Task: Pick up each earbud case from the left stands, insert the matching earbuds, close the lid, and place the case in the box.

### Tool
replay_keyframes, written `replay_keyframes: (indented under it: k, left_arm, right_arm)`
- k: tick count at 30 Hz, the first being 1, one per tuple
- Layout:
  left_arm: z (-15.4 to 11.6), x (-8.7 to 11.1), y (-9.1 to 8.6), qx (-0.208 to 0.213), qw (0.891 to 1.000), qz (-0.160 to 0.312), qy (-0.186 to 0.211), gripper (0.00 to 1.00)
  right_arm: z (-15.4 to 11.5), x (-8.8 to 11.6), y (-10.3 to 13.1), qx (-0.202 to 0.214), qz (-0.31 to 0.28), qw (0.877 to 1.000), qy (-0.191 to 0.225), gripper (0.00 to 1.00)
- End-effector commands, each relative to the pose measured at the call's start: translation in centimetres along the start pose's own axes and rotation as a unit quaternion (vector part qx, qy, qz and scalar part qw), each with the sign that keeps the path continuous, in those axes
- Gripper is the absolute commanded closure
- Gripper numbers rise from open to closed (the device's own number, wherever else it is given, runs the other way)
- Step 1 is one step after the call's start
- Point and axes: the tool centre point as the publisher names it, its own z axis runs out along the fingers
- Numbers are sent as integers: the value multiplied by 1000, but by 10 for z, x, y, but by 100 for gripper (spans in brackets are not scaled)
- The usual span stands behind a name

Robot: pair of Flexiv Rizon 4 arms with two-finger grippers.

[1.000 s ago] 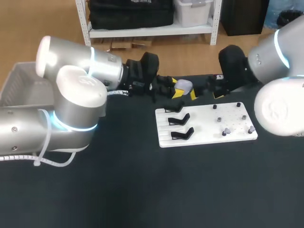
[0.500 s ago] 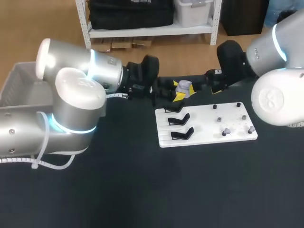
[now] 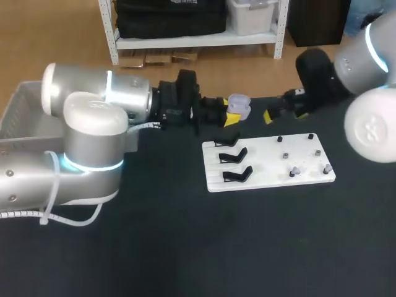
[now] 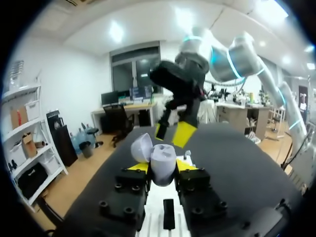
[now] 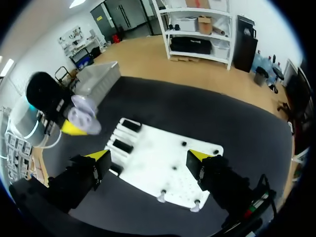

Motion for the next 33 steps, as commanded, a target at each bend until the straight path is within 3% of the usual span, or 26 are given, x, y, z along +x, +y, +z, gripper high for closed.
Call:
replay_keyframes:
  k: [1, 6, 8, 20, 27, 33]
  left_arm:
    - [-9, -5, -7, -7, 997, -5, -78, 100]
    - [-14, -14, -9, -6, 994, -13, -109, 100]
    - [-15, -18, -9, -5, 993, -14, -115, 100]
    - [-9, -21, -7, 0, 994, -33, -102, 100]
    - [-1, -22, -3, 8, 995, -26, -96, 100]
    - [3, -19, -4, 24, 995, -30, -89, 100]
  right_arm:
    - [-33, 27, -5, 72, -2, 997, 16, 0]
    - [-40, 57, -22, 112, -4, 992, 54, 0]
    - [-42, 65, -24, 185, -9, 977, 104, 0]
    - [-42, 65, -24, 185, -9, 977, 104, 0]
    - [-26, 84, -48, 191, 21, 975, 108, 0]
    - [-21, 107, -56, 201, 11, 970, 134, 0]
